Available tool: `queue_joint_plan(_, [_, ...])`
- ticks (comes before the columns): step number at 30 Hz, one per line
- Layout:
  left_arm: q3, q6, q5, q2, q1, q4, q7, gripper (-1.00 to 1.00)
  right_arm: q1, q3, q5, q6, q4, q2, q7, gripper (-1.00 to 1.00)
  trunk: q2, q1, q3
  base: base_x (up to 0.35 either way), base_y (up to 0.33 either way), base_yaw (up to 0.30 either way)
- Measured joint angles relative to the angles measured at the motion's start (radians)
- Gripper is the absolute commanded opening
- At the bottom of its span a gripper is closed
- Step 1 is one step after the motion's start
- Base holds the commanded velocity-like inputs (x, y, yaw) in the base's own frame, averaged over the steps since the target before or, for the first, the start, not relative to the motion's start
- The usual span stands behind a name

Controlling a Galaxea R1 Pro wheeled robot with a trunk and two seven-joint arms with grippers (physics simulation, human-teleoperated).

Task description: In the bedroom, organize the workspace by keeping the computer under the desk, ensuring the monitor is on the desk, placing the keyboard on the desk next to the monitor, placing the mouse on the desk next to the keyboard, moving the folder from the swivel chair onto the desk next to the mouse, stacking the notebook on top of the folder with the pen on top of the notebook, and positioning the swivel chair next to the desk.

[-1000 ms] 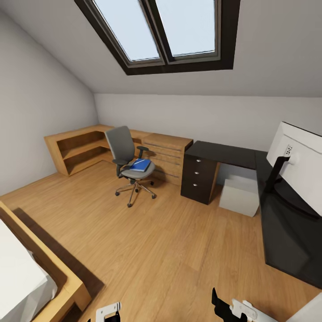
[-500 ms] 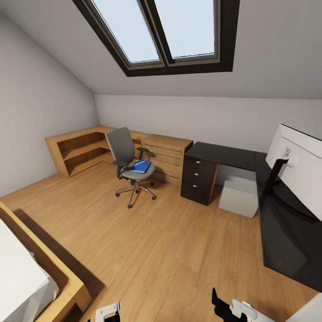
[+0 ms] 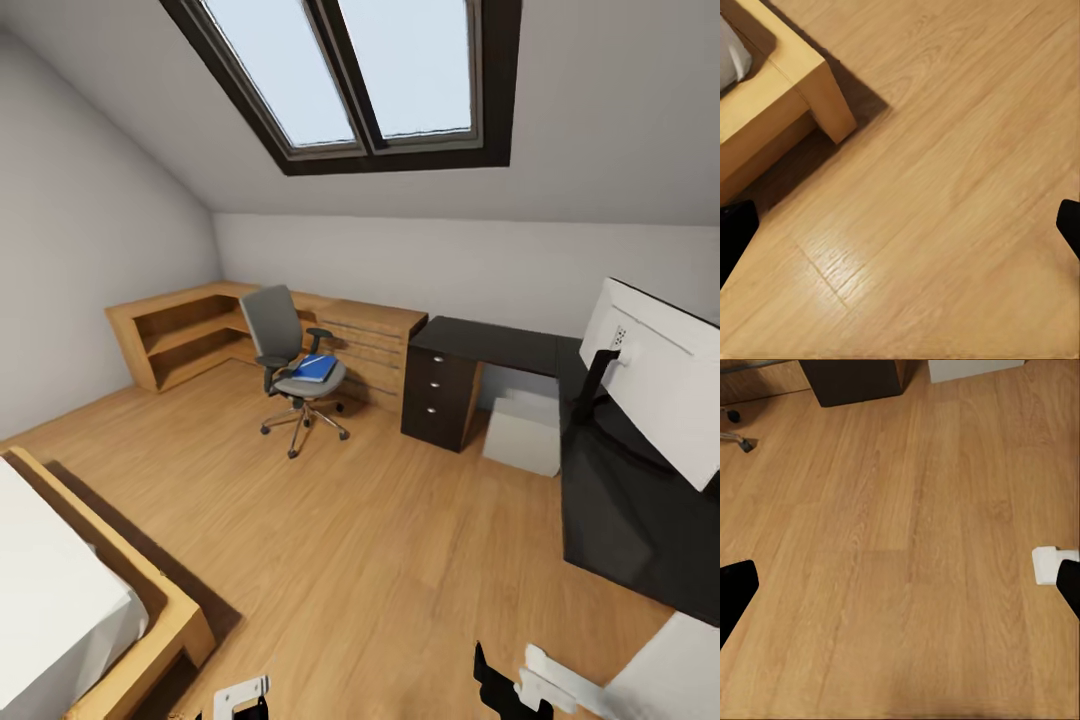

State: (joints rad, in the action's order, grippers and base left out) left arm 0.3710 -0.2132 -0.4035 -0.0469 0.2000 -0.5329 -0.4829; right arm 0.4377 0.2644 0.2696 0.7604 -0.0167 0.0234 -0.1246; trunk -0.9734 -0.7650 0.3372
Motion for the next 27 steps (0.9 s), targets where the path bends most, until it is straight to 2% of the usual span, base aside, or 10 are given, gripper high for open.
queue_joint_plan(7, [0.0,0.0,0.0,0.0,0.0,0.0,0.0,1.0,0.0,0.0,0.0,0.0,0.0,-0.001,0.0,1.0,0.042,0.023,-0.019,-0.305,0.0,-0.209])
queue_joint_plan(11, [0.0,0.0,0.001,0.0,0.0,0.0,0.0,1.0,0.0,0.0,0.0,0.0,0.0,-0.002,0.0,1.0,0.042,0.024,-0.019,-0.076,0.0,-0.261])
queue_joint_plan(15, [0.0,0.0,0.001,0.0,0.0,0.0,0.0,1.0,0.0,0.0,0.0,0.0,0.0,-0.001,0.0,1.0,0.07,0.039,-0.031,-0.019,0.0,-0.247])
queue_joint_plan(27, [0.003,0.003,0.002,0.0,0.0,-0.001,0.001,1.0,0.0,0.0,0.0,0.0,0.0,0.001,-0.002,1.0,0.154,0.085,-0.069,-0.001,0.0,-0.037])
